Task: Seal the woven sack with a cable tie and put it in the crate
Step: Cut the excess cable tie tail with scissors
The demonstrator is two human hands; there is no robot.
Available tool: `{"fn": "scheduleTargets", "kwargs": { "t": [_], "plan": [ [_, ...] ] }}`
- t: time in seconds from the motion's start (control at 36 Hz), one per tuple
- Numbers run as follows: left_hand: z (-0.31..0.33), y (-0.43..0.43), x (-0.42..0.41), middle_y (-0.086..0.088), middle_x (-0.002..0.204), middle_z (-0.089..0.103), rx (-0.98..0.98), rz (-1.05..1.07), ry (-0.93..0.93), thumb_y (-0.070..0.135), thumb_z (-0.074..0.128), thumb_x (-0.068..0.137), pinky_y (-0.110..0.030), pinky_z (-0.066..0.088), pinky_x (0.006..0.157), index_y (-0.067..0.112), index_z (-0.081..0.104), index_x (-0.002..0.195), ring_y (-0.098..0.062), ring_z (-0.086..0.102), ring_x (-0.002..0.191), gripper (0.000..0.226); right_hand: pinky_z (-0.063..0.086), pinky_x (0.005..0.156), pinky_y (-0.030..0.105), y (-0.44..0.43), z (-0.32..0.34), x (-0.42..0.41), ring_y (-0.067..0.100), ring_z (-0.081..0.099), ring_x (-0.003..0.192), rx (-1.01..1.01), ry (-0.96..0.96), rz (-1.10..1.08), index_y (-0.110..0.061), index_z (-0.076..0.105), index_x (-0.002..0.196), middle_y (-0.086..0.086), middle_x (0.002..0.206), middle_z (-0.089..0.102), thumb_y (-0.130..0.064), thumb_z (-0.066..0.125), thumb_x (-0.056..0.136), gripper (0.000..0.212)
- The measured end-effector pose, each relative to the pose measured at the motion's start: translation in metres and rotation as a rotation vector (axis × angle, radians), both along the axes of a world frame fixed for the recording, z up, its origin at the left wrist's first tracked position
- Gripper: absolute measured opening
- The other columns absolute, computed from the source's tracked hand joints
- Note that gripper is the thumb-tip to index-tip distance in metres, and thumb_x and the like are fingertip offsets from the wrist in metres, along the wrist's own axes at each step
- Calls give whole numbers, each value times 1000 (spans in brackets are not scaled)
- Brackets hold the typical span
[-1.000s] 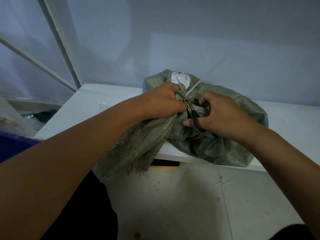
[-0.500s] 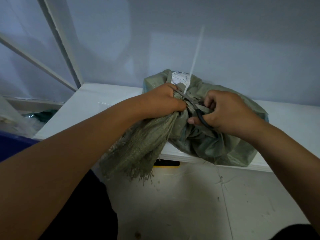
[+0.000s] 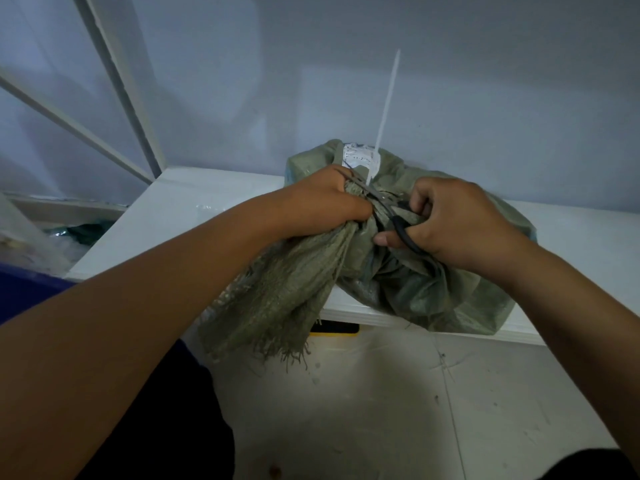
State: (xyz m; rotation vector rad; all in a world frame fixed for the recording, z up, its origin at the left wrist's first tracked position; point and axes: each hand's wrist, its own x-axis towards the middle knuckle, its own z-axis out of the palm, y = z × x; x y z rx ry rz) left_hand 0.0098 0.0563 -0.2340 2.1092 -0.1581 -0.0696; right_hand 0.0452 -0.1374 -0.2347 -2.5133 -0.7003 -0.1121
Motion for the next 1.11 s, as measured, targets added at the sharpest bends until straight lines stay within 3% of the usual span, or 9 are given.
{"fn": "scheduleTargets", "kwargs": {
  "t": [0.11,0.25,0.39,0.47,0.56,0.78,0.89,0.97,1.11],
  "plan": [
    [-1,0,0,-18,103,72,-32,23,4,9,60,87,-41,55,92,3,70,104,-28,69,97,21,39,56,32,0,2,0,16,47,60,15,-17,2,-19,53,70,-2,66,56,-59,89,50,58],
    [2,-3,-1,-15,85,69,-38,33,-16,6,61,87,-25,50,71,-7,67,98,-14,64,76,18,40,54,33,4,2,-4,15,50,56,49,-75,22,-18,55,62,-3,58,57,-54,90,57,50],
    [2,-3,-3,-9,80,59,-36,54,-24,5,62,86,-26,46,68,-11,61,93,-12,57,73,17,41,55,33,8,-2,-5,16,49,55,59,-73,37,-17,55,62,-3,58,58,-53,90,57,50],
    [1,-3,-3,-2,75,59,-23,43,-12,6,62,86,-23,45,66,4,63,80,-8,56,69,6,38,53,31,7,-5,-2,15,47,52,78,-53,47,-17,55,62,-4,56,57,-53,91,56,51],
    [-1,-2,-1,4,71,58,-16,39,-7,8,63,86,-21,45,64,18,60,71,-4,56,66,18,36,53,29,7,-7,-1,14,46,51,77,-47,52,-18,55,62,-3,56,57,-52,91,57,50],
    [1,-4,-2,-6,77,64,-20,64,-6,6,61,87,-19,49,65,-2,67,91,-7,61,70,11,35,52,28,6,-9,1,14,47,52,119,-54,26,-17,56,61,-3,55,56,-53,91,56,50],
    [4,-2,-2,-21,100,71,-10,57,1,7,62,86,-30,54,77,-1,69,102,-17,66,82,19,38,52,30,6,-8,2,17,49,55,169,-59,8,-17,54,59,3,58,60,-53,91,54,52],
    [10,4,-4,-6,102,73,19,-18,80,16,68,82,-27,55,84,14,69,107,-13,69,93,25,37,52,29,6,-9,2,16,49,54,143,-57,-2,-17,54,59,1,57,59,-55,91,53,53],
    [12,14,-8,13,103,69,-5,-85,205,37,78,80,-15,51,78,30,61,113,6,66,91,38,40,54,30,5,-12,3,15,49,53,113,-21,-4,-19,55,60,-4,56,58,-59,88,50,52]
  ]
}}
